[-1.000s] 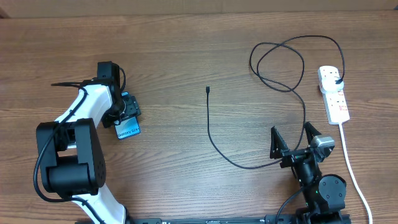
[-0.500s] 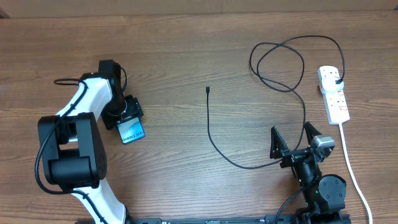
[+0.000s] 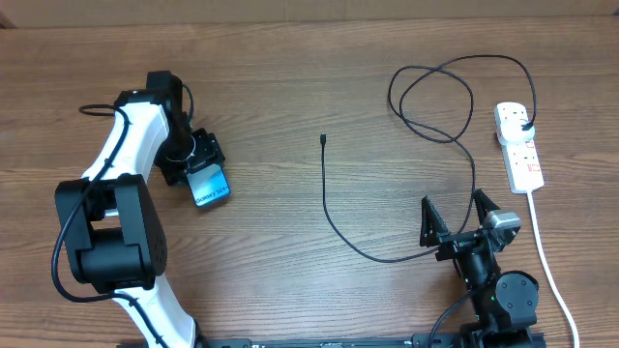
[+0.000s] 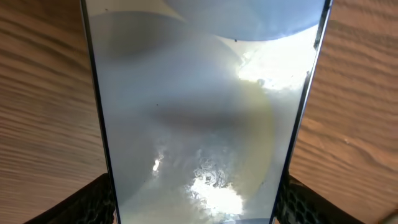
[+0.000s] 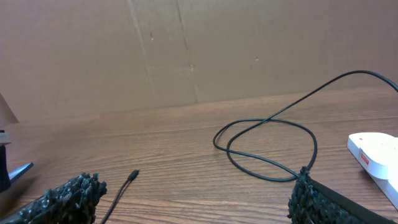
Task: Plug charger to phone and switch on socket
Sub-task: 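Lift the smartphone with the left gripper and tilt it upright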
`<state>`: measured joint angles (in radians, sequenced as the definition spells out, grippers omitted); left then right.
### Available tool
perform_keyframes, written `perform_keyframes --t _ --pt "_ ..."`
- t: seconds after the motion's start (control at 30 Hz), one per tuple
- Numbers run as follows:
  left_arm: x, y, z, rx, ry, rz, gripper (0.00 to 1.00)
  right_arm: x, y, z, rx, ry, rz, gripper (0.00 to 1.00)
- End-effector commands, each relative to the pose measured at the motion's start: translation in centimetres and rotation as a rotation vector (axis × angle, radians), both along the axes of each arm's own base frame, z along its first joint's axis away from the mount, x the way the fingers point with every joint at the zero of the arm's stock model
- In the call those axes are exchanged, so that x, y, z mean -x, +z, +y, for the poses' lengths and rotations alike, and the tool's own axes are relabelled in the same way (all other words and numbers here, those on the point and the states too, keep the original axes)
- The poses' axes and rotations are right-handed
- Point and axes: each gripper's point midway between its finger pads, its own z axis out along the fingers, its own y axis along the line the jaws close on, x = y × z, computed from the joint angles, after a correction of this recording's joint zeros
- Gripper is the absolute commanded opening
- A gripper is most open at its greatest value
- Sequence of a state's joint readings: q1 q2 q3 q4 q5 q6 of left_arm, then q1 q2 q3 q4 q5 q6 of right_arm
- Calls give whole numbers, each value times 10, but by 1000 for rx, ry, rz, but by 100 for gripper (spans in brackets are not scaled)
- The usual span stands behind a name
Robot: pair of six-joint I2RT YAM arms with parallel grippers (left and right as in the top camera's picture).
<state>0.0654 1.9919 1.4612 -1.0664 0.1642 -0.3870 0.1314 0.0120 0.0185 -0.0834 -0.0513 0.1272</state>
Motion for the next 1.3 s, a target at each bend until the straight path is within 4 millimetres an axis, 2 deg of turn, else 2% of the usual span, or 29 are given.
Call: perform_keyframes --t 0.0,0.47,0.6,1.27 --pt "-7 11 -21 105 3 -23 51 0 -3 0 -3 -3 0 100" --pt "-11 30 -65 386 16 -38 49 0 -3 0 -3 -3 0 100" --pt "-11 33 -70 416 16 -39 48 0 -3 0 -3 -3 0 100" --pt "-10 56 -122 626 -53 -55 44 0 -3 0 -3 -3 0 100"
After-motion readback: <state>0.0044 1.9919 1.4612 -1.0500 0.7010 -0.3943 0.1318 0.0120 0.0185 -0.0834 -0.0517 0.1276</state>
